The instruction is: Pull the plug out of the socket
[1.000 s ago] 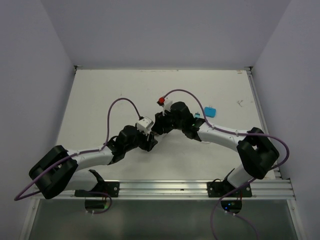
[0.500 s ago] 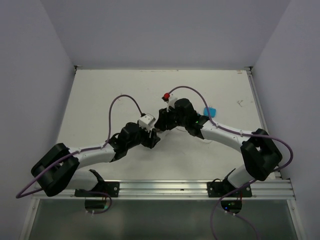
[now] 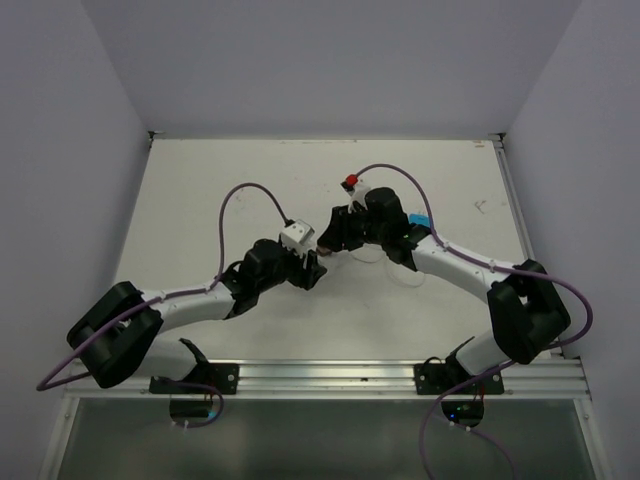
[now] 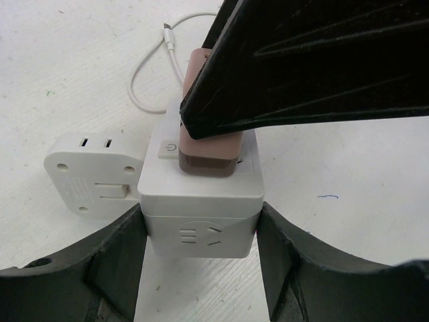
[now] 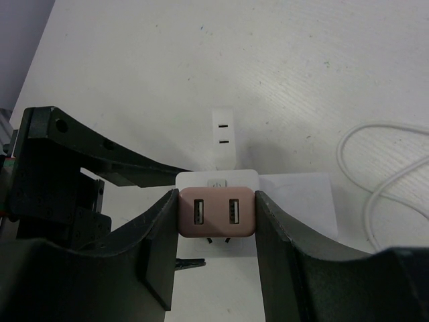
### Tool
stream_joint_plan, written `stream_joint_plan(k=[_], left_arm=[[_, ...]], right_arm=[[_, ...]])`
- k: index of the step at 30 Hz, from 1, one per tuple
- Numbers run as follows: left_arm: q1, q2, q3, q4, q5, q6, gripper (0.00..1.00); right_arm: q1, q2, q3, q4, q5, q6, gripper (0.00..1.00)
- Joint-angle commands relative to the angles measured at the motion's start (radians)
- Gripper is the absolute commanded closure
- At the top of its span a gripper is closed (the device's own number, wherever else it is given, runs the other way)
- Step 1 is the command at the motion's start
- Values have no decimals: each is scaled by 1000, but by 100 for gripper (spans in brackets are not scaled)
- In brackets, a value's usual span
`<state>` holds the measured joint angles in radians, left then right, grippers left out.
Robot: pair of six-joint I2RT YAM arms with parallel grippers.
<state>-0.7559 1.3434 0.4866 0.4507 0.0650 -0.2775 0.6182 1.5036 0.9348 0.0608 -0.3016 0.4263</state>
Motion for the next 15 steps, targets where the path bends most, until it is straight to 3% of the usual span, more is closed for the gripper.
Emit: stream_joint_plan(k=[1,15], left_arm=[[-6,34,1,-92,-1,-5,100],[-5,59,30,-110,-8,-11,100]], right_arm=[[-43,-72,85,108,67,14,100],[40,-37,107,70,124,-67,100]])
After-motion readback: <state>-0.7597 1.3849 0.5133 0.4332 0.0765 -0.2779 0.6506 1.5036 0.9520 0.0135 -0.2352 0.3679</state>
